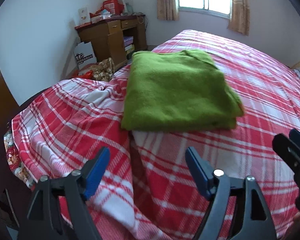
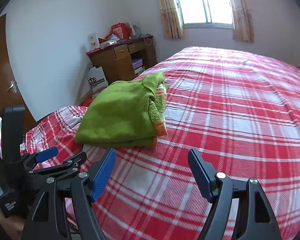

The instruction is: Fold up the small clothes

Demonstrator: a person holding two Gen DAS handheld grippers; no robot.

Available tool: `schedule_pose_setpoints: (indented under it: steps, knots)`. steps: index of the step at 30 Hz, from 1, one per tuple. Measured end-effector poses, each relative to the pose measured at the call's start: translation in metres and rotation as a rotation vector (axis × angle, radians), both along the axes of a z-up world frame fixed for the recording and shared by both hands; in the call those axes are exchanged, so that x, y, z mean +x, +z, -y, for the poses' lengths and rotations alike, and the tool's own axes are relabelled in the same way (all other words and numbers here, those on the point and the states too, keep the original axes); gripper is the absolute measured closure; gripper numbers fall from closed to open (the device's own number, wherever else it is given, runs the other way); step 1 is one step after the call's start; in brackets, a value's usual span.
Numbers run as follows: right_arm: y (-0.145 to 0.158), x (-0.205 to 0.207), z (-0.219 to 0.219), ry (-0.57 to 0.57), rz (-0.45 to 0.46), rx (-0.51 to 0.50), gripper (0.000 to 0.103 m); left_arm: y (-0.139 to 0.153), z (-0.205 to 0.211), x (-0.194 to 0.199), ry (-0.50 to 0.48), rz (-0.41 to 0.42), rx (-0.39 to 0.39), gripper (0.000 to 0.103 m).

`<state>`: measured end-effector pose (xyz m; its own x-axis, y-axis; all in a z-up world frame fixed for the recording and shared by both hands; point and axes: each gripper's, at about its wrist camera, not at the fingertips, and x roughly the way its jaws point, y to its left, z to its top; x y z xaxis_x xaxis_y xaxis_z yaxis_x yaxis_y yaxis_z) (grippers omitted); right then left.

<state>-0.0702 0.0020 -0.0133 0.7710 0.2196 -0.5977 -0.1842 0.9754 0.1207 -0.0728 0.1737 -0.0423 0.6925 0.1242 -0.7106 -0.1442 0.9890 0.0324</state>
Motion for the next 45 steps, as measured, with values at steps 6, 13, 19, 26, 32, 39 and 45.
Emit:
schedule_pose_setpoints:
  steps: [6, 13, 19, 26, 32, 39, 45]
  knots:
    - [0.022, -0.027, -0.005, -0.011, 0.057, -0.043, 0.028, 0.020, 0.011, -0.029, -0.029, 0.089, 0.052, 0.008]
    - [0.052, -0.054, -0.002, -0.039, 0.130, -0.048, 0.028, 0.054, 0.021, -0.048, -0.063, 0.169, 0.034, 0.001]
    - [0.081, -0.073, 0.004, -0.063, 0.213, -0.047, 0.028, 0.084, 0.032, -0.072, -0.068, 0.258, 0.080, 0.000]
    - [0.109, -0.090, 0.008, -0.069, 0.254, 0.003, 0.027, 0.112, 0.029, -0.090, -0.060, 0.328, 0.086, 0.000]
    - [0.124, -0.102, 0.010, -0.073, 0.286, 0.028, 0.026, 0.125, 0.032, -0.102, -0.072, 0.359, 0.078, 0.000]
    - [0.132, -0.115, 0.005, -0.076, 0.343, 0.008, 0.025, 0.129, 0.030, -0.107, -0.061, 0.371, 0.066, 0.000]
    - [0.134, -0.118, 0.006, -0.090, 0.358, 0.001, 0.025, 0.128, 0.032, -0.106, -0.048, 0.373, 0.086, 0.000]
